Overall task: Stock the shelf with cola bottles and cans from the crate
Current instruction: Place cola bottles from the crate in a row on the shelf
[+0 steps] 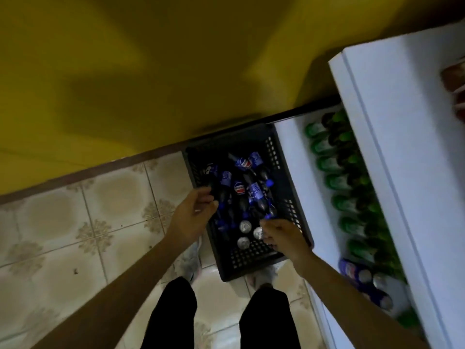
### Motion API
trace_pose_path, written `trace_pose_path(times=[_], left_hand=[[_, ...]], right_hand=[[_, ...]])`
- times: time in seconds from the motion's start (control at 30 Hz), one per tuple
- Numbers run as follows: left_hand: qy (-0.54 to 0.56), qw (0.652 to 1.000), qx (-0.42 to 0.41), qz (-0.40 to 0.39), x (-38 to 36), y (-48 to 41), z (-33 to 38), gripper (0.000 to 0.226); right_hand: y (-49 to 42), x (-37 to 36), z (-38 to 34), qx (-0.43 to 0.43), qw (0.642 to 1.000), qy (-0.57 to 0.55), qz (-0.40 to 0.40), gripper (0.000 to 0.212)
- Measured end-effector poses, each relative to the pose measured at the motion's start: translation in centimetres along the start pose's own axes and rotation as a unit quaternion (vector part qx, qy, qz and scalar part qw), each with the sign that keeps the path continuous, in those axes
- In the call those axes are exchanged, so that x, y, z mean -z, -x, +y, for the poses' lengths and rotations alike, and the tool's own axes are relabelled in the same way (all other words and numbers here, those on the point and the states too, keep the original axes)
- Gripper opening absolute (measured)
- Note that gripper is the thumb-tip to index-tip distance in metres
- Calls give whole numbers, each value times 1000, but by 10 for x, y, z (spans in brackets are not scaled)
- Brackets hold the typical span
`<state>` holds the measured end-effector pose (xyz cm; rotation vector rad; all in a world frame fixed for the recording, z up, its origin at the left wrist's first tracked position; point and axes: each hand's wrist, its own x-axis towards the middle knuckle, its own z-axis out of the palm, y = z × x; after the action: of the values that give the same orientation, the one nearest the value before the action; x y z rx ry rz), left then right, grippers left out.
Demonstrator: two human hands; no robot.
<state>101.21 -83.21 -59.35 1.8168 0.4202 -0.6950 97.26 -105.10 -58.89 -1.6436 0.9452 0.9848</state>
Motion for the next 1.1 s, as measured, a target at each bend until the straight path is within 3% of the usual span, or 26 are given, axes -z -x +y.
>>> trace_pose_path(times=[0.2,0.3,0.37,0.5,0.6,0.8,0.97,1.03,1.1], left_hand=[[117,984,130,-13,-74,-68,-110,27],[109,981,163,9,-108,-114,-151,29],[91,977,187,44,-125,-143,-174,20],[124,956,244,108,-153,-193,-211,49],[151,947,258,114,-165,-213,-233,49],[158,949,255,100,-168,-214,-239,37],[103,981,163,37,-165,-183,-218,37],[34,992,116,-18,-155,-168,-201,40],[-108,990,50,-72,-142,-150,-182,51]], right_hand=[[-131,-53,66,-44,997,60,-38,23],[-197,-75,80,-47,998,35,-39,36],[-235,-86,80,-46,998,3,-43,34],[-302,-103,71,-36,998,-12,-47,39],[-336,-113,66,-31,997,-11,-72,50],[-364,-136,49,-36,996,-34,-77,70],[-342,-93,33,-66,993,-27,-93,45],[-315,-60,17,-87,991,-15,-104,42],[-280,-29,2,-98,988,32,-113,44]])
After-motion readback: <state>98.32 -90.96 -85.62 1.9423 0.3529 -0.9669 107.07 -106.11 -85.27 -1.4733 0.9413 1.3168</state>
